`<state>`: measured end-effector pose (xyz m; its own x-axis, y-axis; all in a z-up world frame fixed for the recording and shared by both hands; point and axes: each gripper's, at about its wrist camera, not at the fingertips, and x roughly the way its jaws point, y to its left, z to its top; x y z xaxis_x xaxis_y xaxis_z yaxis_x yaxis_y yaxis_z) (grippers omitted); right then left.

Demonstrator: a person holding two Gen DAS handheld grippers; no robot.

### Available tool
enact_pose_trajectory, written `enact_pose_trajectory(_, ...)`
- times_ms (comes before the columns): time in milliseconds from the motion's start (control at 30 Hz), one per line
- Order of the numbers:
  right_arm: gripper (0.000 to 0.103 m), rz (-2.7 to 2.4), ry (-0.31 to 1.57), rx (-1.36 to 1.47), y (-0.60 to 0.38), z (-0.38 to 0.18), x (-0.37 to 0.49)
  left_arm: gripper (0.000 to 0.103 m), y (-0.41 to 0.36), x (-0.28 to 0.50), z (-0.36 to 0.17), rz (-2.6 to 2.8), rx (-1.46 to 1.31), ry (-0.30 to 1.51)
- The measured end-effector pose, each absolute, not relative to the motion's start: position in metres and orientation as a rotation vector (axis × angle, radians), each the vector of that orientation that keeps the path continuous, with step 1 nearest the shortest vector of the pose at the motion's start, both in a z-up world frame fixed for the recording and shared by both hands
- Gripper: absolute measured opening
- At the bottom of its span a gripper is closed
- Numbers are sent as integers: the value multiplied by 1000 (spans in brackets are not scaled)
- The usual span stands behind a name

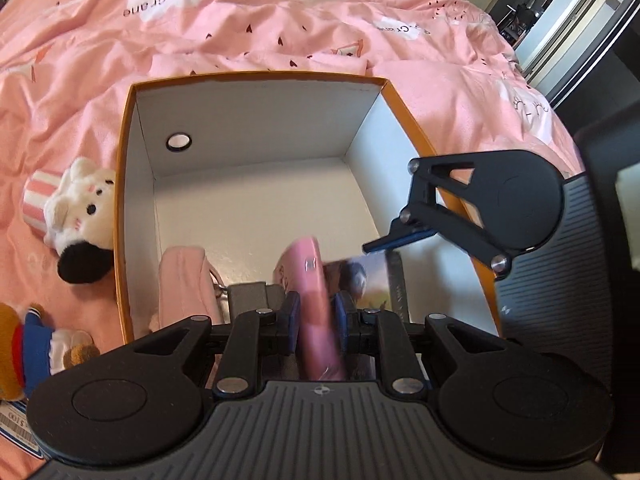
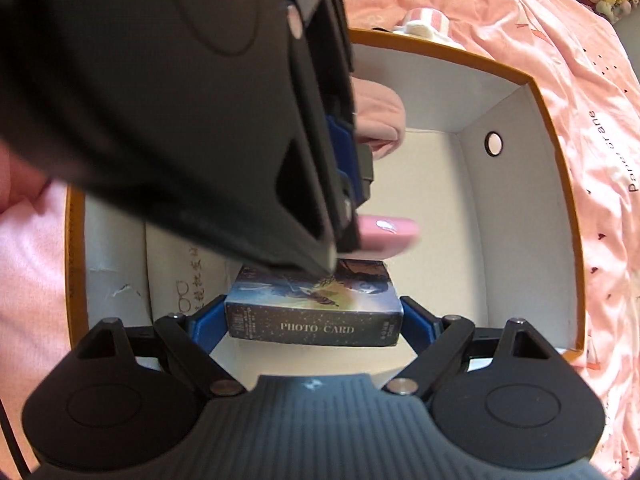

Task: Organize objects
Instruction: 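Carry the pink case and PHOTO CARD box over the orange box with both grippers, then lower the pink case and PHOTO CARD box into the box and open both grippers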

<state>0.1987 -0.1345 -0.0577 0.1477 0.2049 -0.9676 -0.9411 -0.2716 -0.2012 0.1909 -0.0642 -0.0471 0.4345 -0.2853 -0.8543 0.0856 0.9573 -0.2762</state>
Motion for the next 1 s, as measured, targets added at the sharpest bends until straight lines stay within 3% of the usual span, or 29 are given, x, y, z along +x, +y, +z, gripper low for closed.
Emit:
enact_pose_trajectory(233,88,1383,793,-1342,-134,-66,201,21,-55,192,-49,-248,-264,1112)
enact_pose_trajectory(400,88,1392,755,-1392,-131,-72,195,30,-40,185,-34,-270,-291,1073)
enact_pose_trajectory(700,88,1421,711,-1438,-112,-68,187,35,-8,171,-18,-218,-344,1003)
enact_pose_trajectory(1000,88,1430,790,-1442,-91,-77,189,40,5,162,-18,-195,-345,958)
